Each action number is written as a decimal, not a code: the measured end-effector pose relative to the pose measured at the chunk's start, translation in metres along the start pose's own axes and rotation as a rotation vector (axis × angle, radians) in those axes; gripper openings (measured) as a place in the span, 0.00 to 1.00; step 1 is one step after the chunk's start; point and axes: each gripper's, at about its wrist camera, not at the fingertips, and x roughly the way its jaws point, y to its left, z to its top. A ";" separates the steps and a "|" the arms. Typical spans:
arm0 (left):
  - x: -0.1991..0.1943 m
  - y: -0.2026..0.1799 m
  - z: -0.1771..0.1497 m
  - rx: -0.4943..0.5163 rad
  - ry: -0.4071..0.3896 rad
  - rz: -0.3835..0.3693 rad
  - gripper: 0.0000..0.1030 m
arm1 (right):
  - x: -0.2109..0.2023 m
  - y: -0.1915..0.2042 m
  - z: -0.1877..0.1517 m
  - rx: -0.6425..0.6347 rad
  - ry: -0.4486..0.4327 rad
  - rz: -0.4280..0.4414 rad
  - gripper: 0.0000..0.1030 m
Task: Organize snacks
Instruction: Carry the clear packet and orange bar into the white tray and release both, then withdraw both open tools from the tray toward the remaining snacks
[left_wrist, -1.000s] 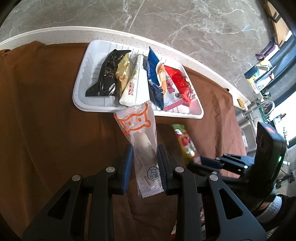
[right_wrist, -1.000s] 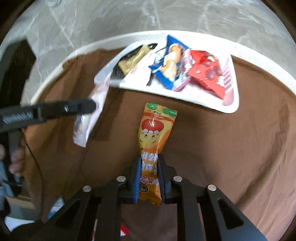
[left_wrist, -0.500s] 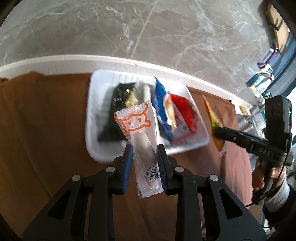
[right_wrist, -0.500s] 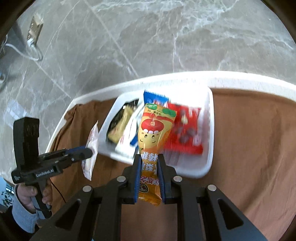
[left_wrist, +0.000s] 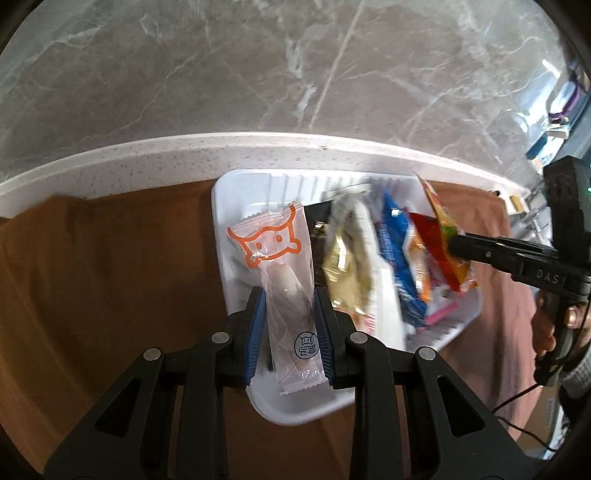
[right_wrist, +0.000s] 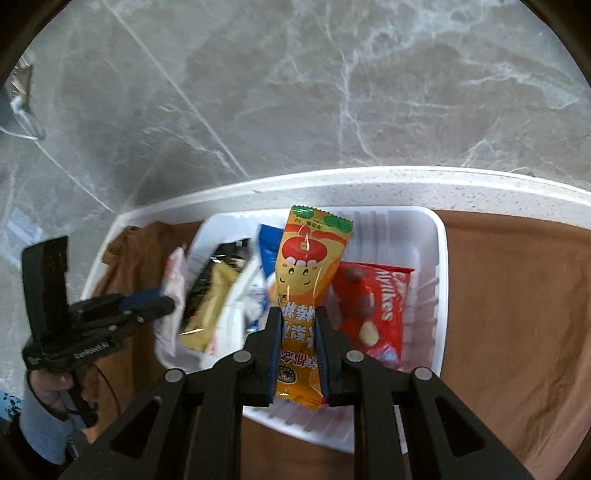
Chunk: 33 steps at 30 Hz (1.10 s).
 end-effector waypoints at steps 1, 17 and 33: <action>0.005 0.003 0.002 0.004 0.006 -0.006 0.26 | 0.004 0.000 0.000 -0.011 0.008 -0.014 0.19; -0.022 -0.002 0.002 0.024 -0.072 0.081 0.50 | -0.056 0.017 -0.022 -0.117 -0.131 -0.083 0.34; -0.068 -0.026 -0.056 -0.056 -0.118 0.035 0.50 | -0.027 0.002 -0.022 -0.122 -0.098 -0.114 0.34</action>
